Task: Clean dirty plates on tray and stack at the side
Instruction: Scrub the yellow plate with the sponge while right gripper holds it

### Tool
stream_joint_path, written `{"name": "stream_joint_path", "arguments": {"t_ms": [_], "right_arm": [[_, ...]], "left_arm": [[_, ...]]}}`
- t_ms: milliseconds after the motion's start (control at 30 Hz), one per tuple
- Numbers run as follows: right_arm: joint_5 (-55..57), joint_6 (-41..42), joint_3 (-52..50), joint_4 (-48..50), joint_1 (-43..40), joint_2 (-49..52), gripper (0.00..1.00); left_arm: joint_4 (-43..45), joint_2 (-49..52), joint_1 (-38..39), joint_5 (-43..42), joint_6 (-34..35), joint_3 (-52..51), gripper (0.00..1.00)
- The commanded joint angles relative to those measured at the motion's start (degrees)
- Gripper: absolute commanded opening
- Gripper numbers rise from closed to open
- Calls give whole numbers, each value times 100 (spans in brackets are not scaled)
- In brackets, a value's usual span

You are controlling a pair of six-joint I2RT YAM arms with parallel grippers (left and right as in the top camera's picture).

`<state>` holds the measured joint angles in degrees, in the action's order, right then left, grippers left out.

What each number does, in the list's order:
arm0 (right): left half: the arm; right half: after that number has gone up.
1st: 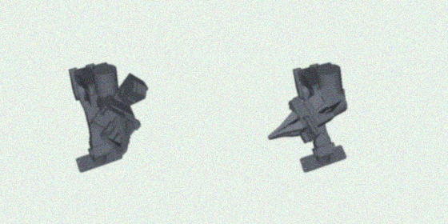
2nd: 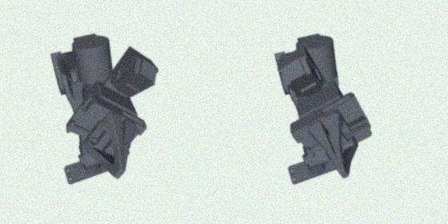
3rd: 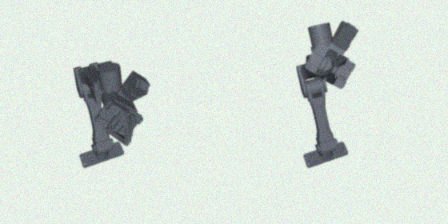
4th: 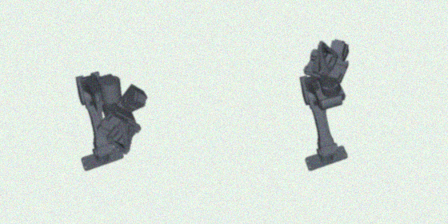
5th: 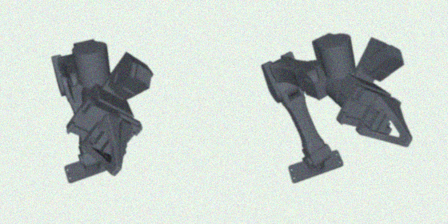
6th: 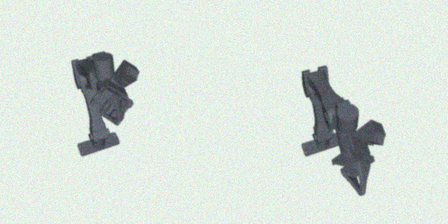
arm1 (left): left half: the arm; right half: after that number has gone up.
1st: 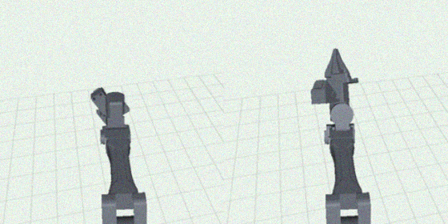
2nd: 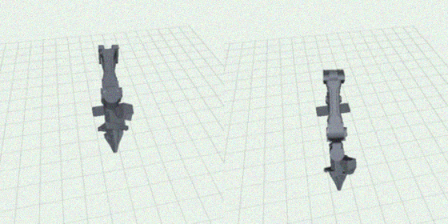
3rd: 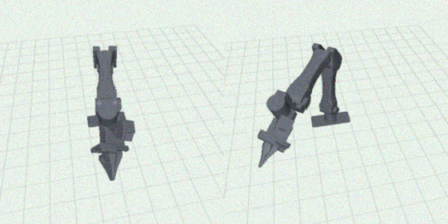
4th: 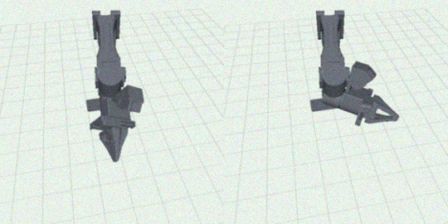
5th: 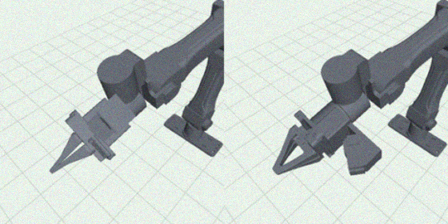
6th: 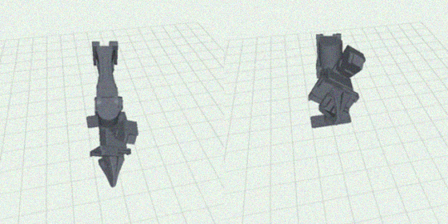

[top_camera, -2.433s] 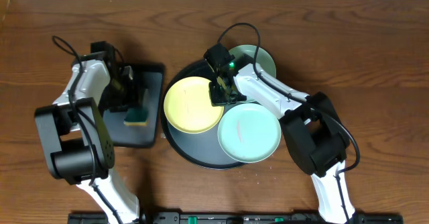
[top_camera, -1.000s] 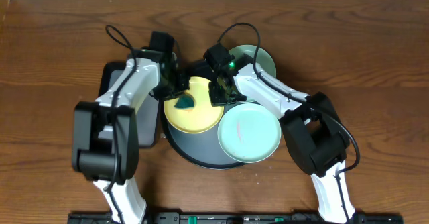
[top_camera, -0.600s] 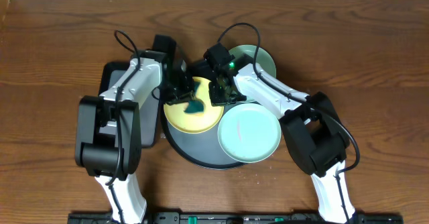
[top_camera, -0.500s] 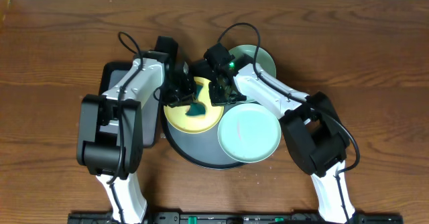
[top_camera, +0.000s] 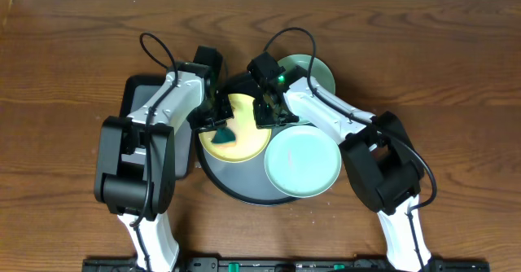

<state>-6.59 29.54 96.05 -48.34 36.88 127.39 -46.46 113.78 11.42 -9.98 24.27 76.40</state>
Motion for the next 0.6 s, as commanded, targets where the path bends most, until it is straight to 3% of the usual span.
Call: {"name": "stream_joint_path", "arguments": {"t_ms": [0, 133, 233, 300, 467, 567], "right_arm": [[50, -44, 22, 9, 50, 275, 1], [50, -44, 22, 9, 50, 275, 1], [50, -44, 22, 7, 50, 275, 1], [50, -44, 22, 7, 50, 275, 1], [50, -44, 22, 4, 50, 275, 1], [50, -44, 22, -4, 50, 275, 1]], "left_arm": [[236, 96, -131, -214, -822, -42, 7], [256, 96, -131, -2317, -2164, -42, 7], [249, 96, -131, -2457, -2256, -42, 7], [299, 98, -138, -2065, -2168, -42, 7], [323, 98, -138, 348, -793, -42, 7], [70, 28, -136, 1113, -264, 146, 7]]}}
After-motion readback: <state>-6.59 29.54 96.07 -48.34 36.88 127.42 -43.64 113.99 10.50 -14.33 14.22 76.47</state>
